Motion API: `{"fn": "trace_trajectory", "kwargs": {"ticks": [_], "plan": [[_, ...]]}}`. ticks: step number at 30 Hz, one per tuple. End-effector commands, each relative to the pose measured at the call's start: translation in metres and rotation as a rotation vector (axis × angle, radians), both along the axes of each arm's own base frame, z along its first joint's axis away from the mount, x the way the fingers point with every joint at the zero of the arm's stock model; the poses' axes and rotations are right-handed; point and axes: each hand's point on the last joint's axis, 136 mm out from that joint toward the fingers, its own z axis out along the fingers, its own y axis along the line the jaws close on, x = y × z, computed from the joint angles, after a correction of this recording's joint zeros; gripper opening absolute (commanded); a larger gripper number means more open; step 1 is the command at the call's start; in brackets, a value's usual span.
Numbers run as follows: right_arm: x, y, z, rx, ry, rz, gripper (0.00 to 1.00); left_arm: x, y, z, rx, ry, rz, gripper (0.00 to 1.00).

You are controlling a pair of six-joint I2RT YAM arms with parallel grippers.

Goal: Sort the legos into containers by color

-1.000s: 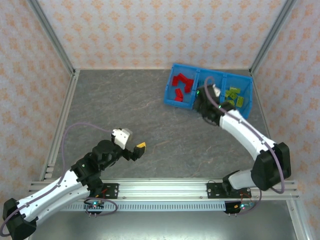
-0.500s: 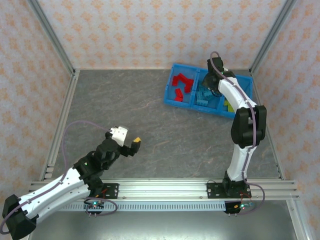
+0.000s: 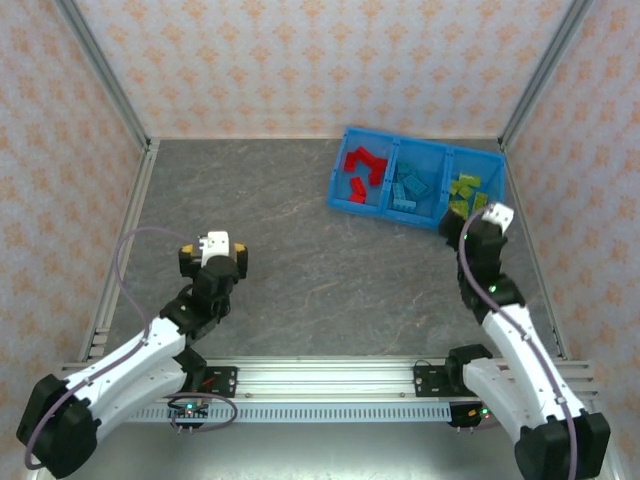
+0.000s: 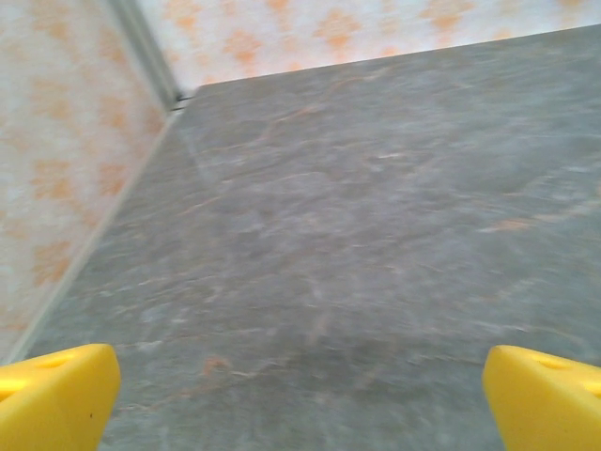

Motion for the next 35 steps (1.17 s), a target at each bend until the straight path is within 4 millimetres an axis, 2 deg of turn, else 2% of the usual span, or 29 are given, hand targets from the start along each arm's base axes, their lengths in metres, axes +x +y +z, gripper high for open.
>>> {"fn": "trace_trajectory", "kwargs": {"ticks": [1,2,4,6,10,11,12,13,15,17,18,35], "plan": [[-0.006,-0.032,-0.017,-0.189,-0.107,-0.148,0.99,0.022,0.025,0.024,-0.024,-0.094,0.113,1.0],[-0.009,-0.039,-0.029,-0.197,-0.096,-0.185,0.99,0.03,0.028,0.019,-0.042,-0.08,0.109,1.0],[0.002,-0.037,-0.047,-0.186,-0.045,-0.154,0.99,0.044,0.033,0.009,-0.063,-0.073,0.105,1.0],[0.021,-0.03,-0.061,-0.178,-0.037,-0.11,0.99,0.059,0.04,-0.003,-0.091,-0.058,0.12,1.0],[0.06,-0.024,-0.068,-0.145,-0.058,-0.053,0.99,0.093,0.056,-0.033,-0.125,0.003,0.131,1.0],[0.069,-0.025,-0.08,-0.138,-0.041,-0.036,0.99,0.098,0.058,-0.036,-0.117,0.043,0.138,1.0],[0.079,-0.025,-0.097,-0.109,-0.032,-0.018,0.99,0.104,0.059,-0.032,-0.111,0.013,0.128,1.0],[0.089,-0.021,-0.098,-0.142,-0.06,-0.004,0.99,0.105,0.06,-0.039,-0.129,-0.008,0.116,1.0],[0.088,-0.01,-0.1,-0.131,0.047,0.068,0.99,0.101,0.06,-0.047,-0.158,-0.022,0.091,1.0],[0.088,-0.015,-0.101,-0.139,-0.003,0.035,0.99,0.1,0.06,-0.053,-0.158,-0.055,0.079,1.0],[0.085,-0.02,-0.102,-0.138,0.033,0.003,0.99,0.1,0.058,-0.055,-0.154,-0.045,0.07,1.0],[0.086,-0.018,-0.1,-0.144,0.027,0.008,0.99,0.1,0.057,-0.054,-0.154,-0.047,0.069,1.0]]}}
